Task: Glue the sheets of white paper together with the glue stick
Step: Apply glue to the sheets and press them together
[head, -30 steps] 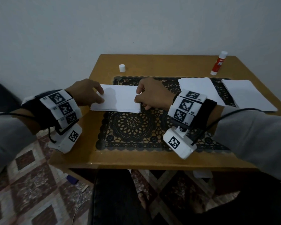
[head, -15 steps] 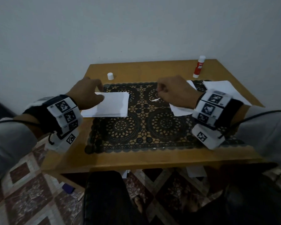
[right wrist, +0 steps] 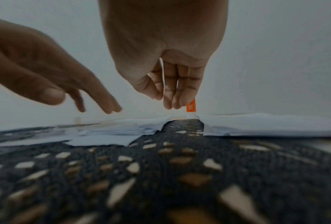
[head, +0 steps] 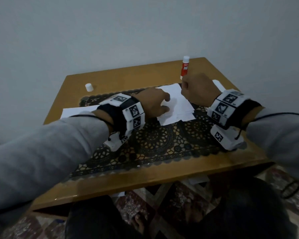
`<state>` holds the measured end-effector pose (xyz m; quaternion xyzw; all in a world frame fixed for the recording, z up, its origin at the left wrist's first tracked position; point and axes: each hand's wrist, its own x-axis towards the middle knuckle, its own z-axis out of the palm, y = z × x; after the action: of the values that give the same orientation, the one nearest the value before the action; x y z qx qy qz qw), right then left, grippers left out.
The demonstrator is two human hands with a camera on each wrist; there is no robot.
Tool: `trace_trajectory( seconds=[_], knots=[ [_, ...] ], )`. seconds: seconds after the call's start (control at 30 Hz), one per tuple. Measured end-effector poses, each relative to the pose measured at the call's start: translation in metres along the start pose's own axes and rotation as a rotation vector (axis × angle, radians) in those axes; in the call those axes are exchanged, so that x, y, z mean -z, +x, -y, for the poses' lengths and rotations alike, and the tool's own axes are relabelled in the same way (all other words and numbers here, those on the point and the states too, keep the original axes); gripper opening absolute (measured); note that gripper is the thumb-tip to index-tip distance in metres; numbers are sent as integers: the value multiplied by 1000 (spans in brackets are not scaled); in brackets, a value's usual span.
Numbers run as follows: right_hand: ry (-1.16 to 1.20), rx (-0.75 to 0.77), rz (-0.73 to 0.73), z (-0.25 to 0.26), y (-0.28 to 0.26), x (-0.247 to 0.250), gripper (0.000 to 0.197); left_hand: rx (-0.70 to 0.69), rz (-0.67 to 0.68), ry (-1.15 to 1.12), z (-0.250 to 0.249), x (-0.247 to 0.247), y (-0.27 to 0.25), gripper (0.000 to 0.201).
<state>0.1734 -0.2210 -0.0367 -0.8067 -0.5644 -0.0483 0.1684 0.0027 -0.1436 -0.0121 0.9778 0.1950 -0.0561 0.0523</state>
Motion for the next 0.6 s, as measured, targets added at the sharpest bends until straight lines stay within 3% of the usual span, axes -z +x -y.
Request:
trace_trajectory(
  seconds=[0.17, 0.33, 0.5, 0.6],
  knots=[
    [72, -47, 2, 1, 2, -6, 13, -20, 102, 83, -13, -10, 24, 66],
    [70, -85, -45, -4, 6, -8, 15, -65, 38, 77, -11, -11, 22, 54],
    [87, -108, -37, -4, 8, -9, 11, -108, 60, 101, -11, -3, 17, 48],
    [102, -151, -36, -7, 10, -11, 15, -114, 5, 36, -11, -3, 15, 31]
  ],
)
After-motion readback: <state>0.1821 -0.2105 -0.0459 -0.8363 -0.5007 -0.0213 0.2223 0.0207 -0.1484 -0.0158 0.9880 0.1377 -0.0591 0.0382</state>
